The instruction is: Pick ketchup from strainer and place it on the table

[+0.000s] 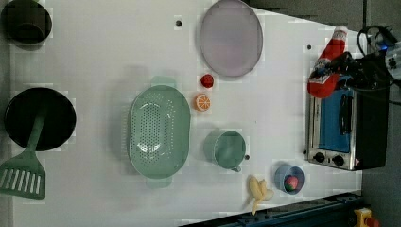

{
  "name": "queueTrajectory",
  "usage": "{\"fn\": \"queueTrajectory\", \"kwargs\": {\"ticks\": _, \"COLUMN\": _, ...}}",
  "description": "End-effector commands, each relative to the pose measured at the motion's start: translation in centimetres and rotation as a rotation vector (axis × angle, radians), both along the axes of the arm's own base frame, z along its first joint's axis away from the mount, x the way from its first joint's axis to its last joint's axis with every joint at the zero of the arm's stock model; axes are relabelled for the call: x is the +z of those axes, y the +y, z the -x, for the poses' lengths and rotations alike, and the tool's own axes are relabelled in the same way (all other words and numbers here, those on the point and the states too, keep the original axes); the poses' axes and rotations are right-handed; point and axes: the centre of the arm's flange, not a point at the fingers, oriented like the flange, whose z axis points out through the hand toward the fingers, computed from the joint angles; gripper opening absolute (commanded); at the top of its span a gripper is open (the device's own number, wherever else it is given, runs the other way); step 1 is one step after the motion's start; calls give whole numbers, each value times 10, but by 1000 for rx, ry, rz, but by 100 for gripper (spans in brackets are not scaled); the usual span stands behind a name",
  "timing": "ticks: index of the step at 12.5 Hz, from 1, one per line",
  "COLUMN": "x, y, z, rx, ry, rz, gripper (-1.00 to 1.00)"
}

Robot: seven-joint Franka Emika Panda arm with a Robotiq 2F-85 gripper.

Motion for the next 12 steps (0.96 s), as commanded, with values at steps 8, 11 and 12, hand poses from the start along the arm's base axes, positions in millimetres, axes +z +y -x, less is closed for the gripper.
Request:
{"fn": "queueTrajectory", "kwargs": {"ticks": 8, "x": -126, "y": 30, "z": 57, "rx": 153, "ry": 45, "rz": 6, "gripper": 19}}
{"fn": "queueTrajectory", "kwargs": {"ticks": 11, "x": -168, "y": 26, "z": 68, "rx": 142, "ry": 33, "rz": -21, "gripper": 19}}
{"fn": "queueTrajectory", "kwargs": {"ticks": 12, "x": -178, "y": 25, "z": 69, "rx": 137, "ry": 14, "rz": -29, "gripper": 19}}
